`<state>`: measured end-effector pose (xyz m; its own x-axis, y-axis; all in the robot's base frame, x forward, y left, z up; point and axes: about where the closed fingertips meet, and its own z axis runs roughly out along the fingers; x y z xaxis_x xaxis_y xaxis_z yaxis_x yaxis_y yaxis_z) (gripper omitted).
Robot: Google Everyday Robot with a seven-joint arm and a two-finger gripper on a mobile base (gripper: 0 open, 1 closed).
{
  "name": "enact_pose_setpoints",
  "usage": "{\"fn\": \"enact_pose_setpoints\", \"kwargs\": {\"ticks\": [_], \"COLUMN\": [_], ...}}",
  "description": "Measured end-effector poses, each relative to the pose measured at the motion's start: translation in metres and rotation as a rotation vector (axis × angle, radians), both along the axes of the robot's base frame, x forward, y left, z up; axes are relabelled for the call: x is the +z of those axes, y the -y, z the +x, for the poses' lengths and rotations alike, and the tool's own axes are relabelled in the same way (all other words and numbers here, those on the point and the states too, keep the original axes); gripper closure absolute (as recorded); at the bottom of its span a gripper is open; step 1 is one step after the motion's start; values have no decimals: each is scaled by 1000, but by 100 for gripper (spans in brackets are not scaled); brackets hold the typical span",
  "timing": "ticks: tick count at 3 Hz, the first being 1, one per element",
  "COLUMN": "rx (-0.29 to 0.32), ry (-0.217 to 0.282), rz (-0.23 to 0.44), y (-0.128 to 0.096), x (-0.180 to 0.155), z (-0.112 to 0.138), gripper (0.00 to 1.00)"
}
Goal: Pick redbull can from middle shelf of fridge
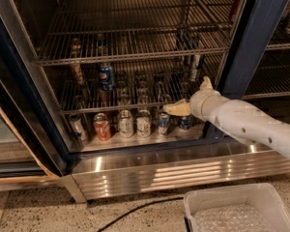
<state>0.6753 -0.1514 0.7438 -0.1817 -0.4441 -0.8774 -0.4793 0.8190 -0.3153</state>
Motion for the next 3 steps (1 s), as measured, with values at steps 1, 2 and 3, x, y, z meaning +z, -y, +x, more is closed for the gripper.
{"fn": "enact_pose_setpoints", "kwargs": {"ticks": [1,2,3], "rx": [-55,-131,-183], "ry": [7,27,55], "rz": [19,39,54], "y": [5,20,30], "x": [-7,-10,-8], "z": [13,33,48], "gripper": [3,11,14]}}
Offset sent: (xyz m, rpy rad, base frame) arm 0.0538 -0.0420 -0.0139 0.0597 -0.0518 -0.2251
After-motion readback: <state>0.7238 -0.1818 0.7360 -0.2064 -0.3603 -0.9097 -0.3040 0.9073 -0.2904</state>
